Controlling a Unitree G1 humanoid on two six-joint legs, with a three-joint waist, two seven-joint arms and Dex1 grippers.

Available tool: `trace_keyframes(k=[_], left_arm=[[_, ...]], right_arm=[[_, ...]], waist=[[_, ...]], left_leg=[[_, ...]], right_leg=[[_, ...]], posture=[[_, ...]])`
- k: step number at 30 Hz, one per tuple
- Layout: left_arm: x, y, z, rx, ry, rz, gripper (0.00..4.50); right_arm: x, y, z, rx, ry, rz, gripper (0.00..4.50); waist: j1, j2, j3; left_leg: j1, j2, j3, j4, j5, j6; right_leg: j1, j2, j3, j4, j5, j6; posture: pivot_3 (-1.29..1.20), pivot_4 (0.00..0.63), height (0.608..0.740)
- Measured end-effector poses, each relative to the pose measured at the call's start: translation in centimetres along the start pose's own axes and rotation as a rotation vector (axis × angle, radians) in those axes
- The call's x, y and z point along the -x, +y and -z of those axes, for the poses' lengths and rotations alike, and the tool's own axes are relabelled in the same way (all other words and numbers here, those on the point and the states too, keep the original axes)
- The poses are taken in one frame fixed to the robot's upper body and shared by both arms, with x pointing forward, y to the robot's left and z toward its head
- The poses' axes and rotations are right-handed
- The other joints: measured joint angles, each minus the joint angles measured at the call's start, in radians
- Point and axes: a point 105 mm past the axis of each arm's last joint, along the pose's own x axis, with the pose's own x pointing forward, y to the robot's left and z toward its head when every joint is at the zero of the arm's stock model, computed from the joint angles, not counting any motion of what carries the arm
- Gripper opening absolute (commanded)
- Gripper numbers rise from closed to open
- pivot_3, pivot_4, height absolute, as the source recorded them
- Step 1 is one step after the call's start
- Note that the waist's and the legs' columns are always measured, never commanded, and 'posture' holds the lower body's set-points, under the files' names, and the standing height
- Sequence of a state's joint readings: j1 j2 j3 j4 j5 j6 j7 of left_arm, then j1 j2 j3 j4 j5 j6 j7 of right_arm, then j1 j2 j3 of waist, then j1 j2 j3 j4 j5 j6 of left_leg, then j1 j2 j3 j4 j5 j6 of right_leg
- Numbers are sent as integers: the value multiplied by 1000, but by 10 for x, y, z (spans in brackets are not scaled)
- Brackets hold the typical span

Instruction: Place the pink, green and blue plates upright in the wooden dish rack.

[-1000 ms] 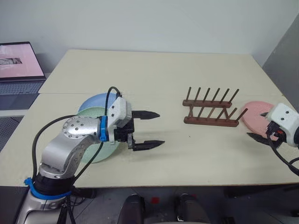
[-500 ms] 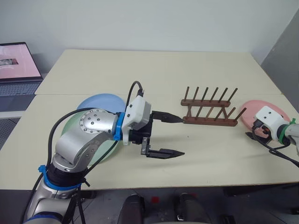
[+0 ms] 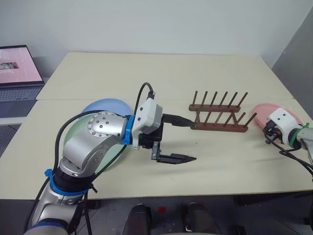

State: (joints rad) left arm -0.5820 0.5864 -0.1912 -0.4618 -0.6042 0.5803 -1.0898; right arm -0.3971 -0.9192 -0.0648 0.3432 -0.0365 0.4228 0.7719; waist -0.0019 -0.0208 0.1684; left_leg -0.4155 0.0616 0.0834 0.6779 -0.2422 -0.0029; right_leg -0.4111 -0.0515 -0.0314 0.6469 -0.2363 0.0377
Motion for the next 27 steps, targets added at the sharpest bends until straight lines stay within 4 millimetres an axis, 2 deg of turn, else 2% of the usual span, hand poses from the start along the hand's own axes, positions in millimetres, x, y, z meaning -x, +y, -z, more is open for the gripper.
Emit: trace_keyframes(k=[3, 7, 9, 12, 14, 17, 20, 27], left_arm=[[1, 2, 0, 4, 0, -15, 4500], [6, 8, -3, 2, -15, -55, 4500], [12, 14, -5, 5, -26, -93, 4500], [16, 19, -6, 5, -32, -118, 4500], [16, 19, -7, 3, -34, -121, 4500], [16, 20, -8, 1, -36, -121, 4500], [16, 20, -8, 2, -38, -121, 4500], [13, 19, -9, -1, -49, -109, 4500]], right_arm=[[12, -8, -11, 10, -57, 43, 15], [44, -23, -62, 53, -254, 117, 15], [68, -30, -98, 36, -408, 144, 15], [95, -26, -133, -33, -598, 103, 15], [108, -17, -152, -147, -731, 14, 15], [119, -10, -159, -352, -817, -145, 15], [123, -4, -158, -466, -824, -251, 15], [115, 15, -158, -634, -795, -435, 15]], waist=[[1, 2, 1], [-1, 3, 1], [-1, 3, 1], [1, 2, 1], [1, 2, 1], [4, 2, 1], [6, 2, 1], [2, 2, 1]], left_leg=[[-1, 0, 0, 0, 0, 0], [-1, 1, -1, -2, 0, 0], [-1, 1, 0, -2, 0, 0], [-1, 1, 0, -2, 0, 0], [-1, 1, -1, -2, 0, 0], [-1, 1, 0, -2, 0, 0], [-1, 1, 0, -2, 0, 0], [-1, 1, 1, -2, -1, 1]], right_leg=[[-1, 0, 0, 0, 1, 1], [-3, 1, 3, 0, 2, 3], [-4, 2, 3, 0, 2, 3], [-3, 3, 2, 0, 2, 3], [-3, 2, 3, 0, 2, 3], [-3, 1, 4, 0, 5, -1], [-3, 0, 6, -1, 5, -2], [-5, 1, 7, 0, 5, -1]], posture=[[0, 150, 738], [0, 150, 738], [0, 150, 738], [0, 150, 738], [0, 150, 738], [0, 150, 738], [0, 150, 738], [0, 150, 738]])
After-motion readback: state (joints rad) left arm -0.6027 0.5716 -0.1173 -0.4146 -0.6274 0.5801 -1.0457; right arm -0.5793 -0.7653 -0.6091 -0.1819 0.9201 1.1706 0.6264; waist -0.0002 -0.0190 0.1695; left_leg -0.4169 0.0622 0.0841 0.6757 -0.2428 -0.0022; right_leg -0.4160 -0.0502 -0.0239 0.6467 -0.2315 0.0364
